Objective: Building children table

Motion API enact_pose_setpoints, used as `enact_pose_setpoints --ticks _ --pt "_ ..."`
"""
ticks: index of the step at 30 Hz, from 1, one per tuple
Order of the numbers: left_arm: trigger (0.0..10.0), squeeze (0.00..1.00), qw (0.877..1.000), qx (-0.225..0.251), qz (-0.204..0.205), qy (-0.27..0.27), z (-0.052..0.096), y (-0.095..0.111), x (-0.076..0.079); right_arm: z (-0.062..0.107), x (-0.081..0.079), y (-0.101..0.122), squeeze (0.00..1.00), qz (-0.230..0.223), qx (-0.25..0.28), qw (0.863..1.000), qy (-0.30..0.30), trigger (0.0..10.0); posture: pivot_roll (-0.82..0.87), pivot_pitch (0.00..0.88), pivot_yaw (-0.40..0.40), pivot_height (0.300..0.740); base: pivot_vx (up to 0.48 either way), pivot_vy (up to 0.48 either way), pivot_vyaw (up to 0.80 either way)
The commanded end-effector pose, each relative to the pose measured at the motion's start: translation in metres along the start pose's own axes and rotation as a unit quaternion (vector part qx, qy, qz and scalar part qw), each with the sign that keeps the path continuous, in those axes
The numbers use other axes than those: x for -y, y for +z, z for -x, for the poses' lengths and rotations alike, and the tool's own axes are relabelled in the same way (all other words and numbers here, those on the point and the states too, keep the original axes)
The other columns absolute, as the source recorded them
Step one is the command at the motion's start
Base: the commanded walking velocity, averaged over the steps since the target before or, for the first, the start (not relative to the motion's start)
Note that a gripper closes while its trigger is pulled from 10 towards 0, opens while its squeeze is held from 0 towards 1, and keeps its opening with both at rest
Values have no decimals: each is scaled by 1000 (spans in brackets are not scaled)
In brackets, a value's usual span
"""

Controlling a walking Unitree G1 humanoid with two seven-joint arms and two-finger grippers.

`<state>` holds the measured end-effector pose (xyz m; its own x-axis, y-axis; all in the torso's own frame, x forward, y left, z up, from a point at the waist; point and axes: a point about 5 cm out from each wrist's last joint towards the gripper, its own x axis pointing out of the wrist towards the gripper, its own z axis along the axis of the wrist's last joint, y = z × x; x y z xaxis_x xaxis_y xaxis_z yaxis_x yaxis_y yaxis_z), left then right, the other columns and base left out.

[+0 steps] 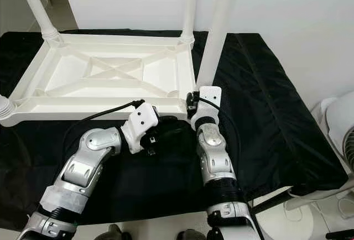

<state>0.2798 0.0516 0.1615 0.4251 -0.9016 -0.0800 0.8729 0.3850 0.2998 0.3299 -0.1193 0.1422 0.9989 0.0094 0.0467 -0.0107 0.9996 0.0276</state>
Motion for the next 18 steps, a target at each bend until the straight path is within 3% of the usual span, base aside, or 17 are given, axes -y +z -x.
enact_pose_setpoints --ticks 1,3,4,5,11,16,17,18 --pt "10000 0 999 0 4 51 -1 0 -2 5 -1 -11 0 0 -30 1000 -3 10000 -109 68 -11 740 0 0 0" --pt "10000 0 999 0 4 53 -1 1 -3 6 0 -10 0 8 -29 1000 -5 10000 -108 68 -13 740 0 0 0" --pt "10000 0 999 0 4 54 -1 1 -3 6 1 -10 898 4 -27 1000 -4 10000 -105 67 -16 740 0 0 0" --pt "10000 0 999 1 4 54 -1 1 -3 7 2 -10 1000 1 -25 1000 -2 10000 -105 67 -16 740 0 0 0" --pt "10000 0 998 -1 5 56 -1 0 -2 10 3 -9 1000 -7 -21 1000 14 10000 -102 66 -20 740 0 0 0" --pt "10000 0 999 -4 9 51 2 -2 3 17 15 -7 1000 2 -13 998 57 10000 -101 66 -22 740 0 0 0" --pt "10000 0 999 -5 10 50 3 -3 4 18 19 -8 94 9 -12 997 80 10000 -101 63 -22 740 0 0 0" --pt "10000 0 999 -5 10 50 3 -3 4 18 19 -8 94 9 -12 997 80 10000 -101 63 -22 740 0 0 0"
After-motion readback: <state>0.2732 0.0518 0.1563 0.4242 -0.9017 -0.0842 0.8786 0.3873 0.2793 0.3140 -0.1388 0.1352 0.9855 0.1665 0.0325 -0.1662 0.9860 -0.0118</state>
